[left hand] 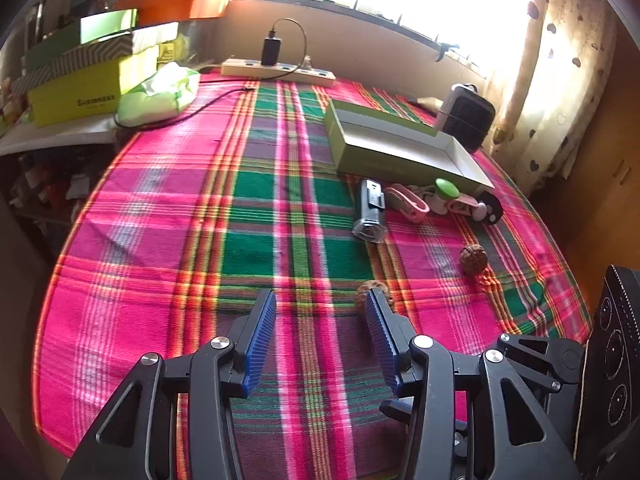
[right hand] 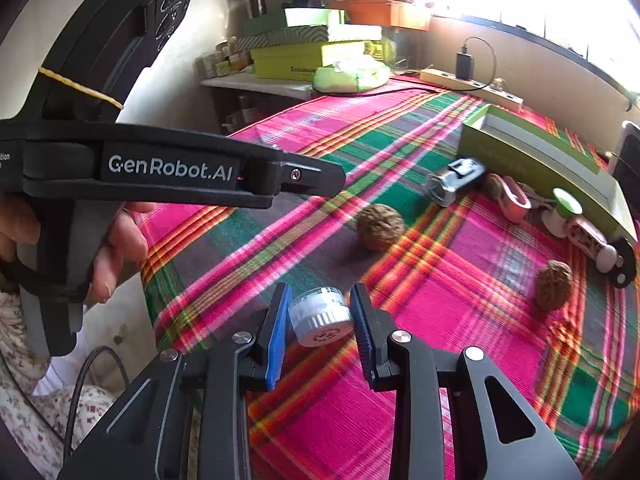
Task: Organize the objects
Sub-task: 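Close the right tool on the white round cap and lift it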
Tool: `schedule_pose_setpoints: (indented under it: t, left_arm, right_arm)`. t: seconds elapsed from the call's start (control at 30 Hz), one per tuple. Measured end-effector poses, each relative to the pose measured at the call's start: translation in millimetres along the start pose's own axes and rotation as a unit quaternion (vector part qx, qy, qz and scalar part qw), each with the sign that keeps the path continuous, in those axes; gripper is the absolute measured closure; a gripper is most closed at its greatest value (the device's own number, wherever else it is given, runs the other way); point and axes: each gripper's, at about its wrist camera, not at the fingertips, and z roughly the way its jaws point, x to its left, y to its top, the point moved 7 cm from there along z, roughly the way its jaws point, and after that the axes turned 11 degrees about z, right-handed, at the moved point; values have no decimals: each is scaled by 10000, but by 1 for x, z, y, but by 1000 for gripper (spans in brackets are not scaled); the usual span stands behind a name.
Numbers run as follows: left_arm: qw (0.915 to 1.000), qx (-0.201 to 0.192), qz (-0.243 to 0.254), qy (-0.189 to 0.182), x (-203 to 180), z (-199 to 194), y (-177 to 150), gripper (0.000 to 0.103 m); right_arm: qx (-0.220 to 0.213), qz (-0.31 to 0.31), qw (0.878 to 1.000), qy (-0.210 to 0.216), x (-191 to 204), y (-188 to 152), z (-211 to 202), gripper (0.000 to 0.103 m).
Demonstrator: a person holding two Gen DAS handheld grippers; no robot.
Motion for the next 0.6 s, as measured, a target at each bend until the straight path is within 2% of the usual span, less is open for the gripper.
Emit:
schedule_pose_setpoints:
  t: [0.2, 0.3, 0.4, 0.6]
  left_arm:
    - [9986, -30, 498, -187, -24, 10, 4, 58]
    - [9972, 33, 735, -109, -33, 18, 4, 58]
    - [9955, 78, 941, 128, -37, 25, 4, 58]
    - [9938, 166, 1091, 168, -42, 33, 5, 58]
  right_arm:
    - [-110, 221, 9994, -242, -22, -3, -14, 71]
    - [-182, 433, 9983, -336, -35, -3, -20, 71]
    - [-270, 550, 9972, -424, -44, -1, -27, 71]
    - [-367, 717, 9955, -504, -58, -1, -33, 71]
